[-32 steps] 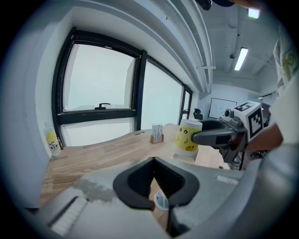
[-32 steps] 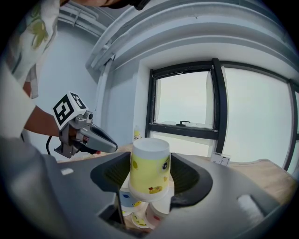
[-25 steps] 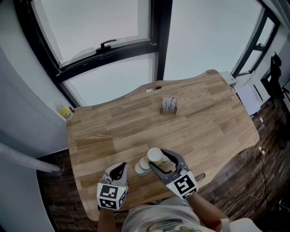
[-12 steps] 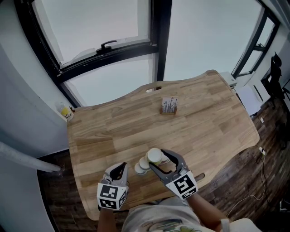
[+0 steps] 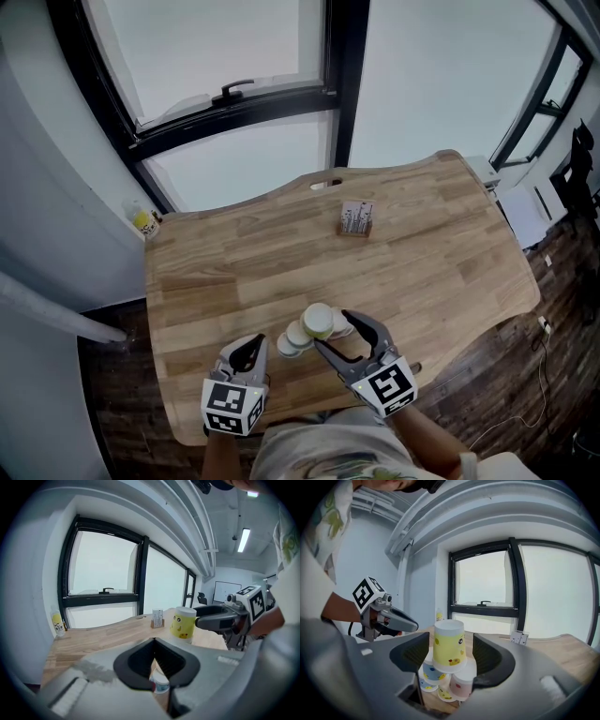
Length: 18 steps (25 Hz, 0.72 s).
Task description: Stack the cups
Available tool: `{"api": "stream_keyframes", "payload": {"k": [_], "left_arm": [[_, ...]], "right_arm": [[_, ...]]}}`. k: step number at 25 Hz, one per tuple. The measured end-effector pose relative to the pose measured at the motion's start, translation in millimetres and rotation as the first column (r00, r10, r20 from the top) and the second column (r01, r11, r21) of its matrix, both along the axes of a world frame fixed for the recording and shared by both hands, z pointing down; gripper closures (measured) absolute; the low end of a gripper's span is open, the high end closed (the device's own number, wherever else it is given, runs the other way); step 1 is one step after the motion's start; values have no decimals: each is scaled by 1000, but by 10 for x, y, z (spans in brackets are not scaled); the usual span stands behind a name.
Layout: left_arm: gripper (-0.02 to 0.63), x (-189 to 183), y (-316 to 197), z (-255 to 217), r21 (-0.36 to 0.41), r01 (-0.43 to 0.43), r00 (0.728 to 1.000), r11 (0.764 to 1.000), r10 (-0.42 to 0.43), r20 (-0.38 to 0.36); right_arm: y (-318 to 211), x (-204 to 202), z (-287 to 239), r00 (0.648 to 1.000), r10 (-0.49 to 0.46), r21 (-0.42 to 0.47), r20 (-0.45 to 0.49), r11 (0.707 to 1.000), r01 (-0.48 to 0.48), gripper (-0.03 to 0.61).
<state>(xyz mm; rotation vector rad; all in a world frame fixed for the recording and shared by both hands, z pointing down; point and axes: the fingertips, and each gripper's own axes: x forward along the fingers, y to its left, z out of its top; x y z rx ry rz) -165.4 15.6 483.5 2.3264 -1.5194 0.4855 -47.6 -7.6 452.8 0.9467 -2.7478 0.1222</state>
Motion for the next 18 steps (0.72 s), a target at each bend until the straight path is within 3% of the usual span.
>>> {"api": "stream_keyframes", "payload": {"k": [4,9,12,18], "left_arm": [[607,65,94,-52,11,44,999,999,-44,-2],[607,246,231,-133,12,103,995,995,-103,-11],[607,419,307,-213,20,131,991,991,-130,-20],[607,832,462,-324,31,155,987,987,-154,-36]], "right_arm": [[49,86,2,1000,-20,-15,9,1000,20,330],[195,163,-7,997,-77,-29,3,997,77,455],[294,208,-55,994,-112,-37,-18,993,111,561],[489,252,-111,978,-203,-38,-40,979,201,577]]}}
